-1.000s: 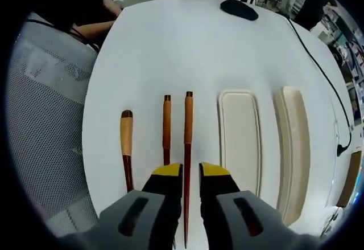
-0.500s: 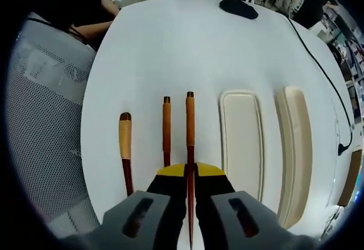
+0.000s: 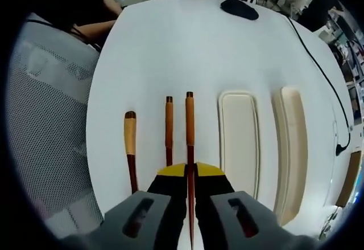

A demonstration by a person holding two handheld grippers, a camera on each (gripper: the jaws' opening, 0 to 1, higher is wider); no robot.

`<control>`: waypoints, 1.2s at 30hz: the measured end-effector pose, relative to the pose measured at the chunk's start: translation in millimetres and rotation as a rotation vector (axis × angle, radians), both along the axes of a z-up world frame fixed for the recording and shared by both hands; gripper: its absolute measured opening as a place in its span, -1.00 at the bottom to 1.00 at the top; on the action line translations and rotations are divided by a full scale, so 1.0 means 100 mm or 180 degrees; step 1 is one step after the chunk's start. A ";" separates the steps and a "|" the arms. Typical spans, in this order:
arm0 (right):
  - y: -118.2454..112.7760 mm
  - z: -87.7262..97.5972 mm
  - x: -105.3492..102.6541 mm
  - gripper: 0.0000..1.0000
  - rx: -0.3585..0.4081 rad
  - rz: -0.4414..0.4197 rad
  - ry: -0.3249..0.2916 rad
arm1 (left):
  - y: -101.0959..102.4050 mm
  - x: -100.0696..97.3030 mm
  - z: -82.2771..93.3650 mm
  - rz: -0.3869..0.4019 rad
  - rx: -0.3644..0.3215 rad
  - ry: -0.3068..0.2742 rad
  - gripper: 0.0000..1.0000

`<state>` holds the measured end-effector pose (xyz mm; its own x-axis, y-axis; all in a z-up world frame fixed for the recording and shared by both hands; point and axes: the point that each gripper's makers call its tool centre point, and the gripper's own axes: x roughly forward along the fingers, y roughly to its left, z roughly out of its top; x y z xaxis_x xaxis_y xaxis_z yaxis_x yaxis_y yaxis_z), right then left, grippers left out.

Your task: Arrange the utensils inside the cutlery case until each visible utensil rests in its matching compartment.

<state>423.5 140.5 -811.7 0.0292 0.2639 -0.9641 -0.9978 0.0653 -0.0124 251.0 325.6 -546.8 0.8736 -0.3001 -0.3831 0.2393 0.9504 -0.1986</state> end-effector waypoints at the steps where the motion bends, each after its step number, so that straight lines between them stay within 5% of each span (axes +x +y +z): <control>1: -0.01 0.02 0.00 -1.00 0.0001 -0.0001 -0.0005 | 0.00 -0.01 0.00 -0.0002 -0.0004 -0.0005 0.75; 12: -0.12 0.13 0.02 -1.00 0.0019 -0.0046 -0.0066 | -0.05 -0.02 0.01 -0.0073 0.0077 -0.0050 0.76; 36: -0.12 0.68 0.03 -0.99 0.0227 -0.0060 -0.0220 | -0.34 -0.02 -0.01 -0.0400 0.0235 -0.0001 0.73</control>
